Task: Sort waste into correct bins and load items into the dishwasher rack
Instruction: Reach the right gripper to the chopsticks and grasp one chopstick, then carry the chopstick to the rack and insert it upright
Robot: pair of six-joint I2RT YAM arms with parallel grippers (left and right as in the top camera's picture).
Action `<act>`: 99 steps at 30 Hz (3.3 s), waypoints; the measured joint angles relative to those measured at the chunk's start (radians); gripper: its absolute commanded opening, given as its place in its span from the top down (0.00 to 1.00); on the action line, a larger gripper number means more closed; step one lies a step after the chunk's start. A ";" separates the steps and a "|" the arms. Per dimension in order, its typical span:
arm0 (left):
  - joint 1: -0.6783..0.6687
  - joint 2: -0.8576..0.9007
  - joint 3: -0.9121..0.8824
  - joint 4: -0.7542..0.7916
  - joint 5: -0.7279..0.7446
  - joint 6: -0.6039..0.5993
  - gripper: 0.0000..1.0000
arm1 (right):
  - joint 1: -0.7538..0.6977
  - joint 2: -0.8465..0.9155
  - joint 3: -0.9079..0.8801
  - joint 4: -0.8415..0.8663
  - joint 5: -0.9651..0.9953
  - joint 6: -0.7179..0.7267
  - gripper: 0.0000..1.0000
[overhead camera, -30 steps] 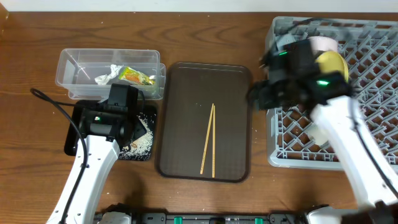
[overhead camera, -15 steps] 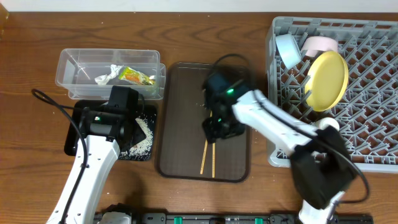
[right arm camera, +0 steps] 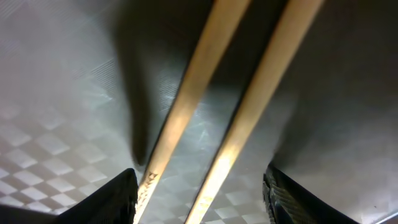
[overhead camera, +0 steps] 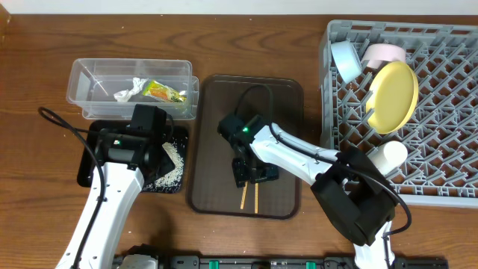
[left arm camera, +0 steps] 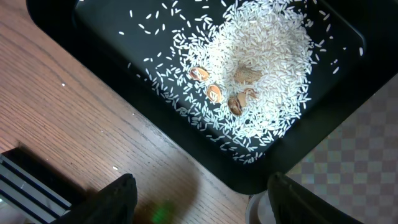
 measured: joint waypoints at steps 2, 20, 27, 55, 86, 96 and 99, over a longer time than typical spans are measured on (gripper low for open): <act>0.000 0.000 0.000 0.000 0.000 0.000 0.30 | -0.002 -0.002 0.000 0.000 0.003 0.008 0.34; 0.000 0.000 0.000 0.000 0.000 0.000 0.30 | -0.042 -0.222 -0.001 0.019 0.148 0.009 0.37; 0.000 0.000 0.000 0.000 0.000 0.000 0.30 | -0.028 -0.141 -0.043 0.040 0.158 0.040 0.37; 0.000 0.000 0.000 0.000 0.000 0.000 0.30 | -0.120 -0.096 -0.132 0.066 0.127 0.082 0.99; 0.000 0.000 0.000 0.001 0.000 0.000 0.30 | -0.594 -0.443 -0.067 -0.067 0.288 -0.278 0.94; 0.000 0.000 0.000 0.001 0.000 0.000 0.30 | -0.606 -0.388 -0.068 -0.028 0.278 -0.317 0.49; 0.000 0.000 0.000 0.001 0.000 0.000 0.30 | -0.606 -0.398 -0.066 -0.024 0.259 -0.325 0.49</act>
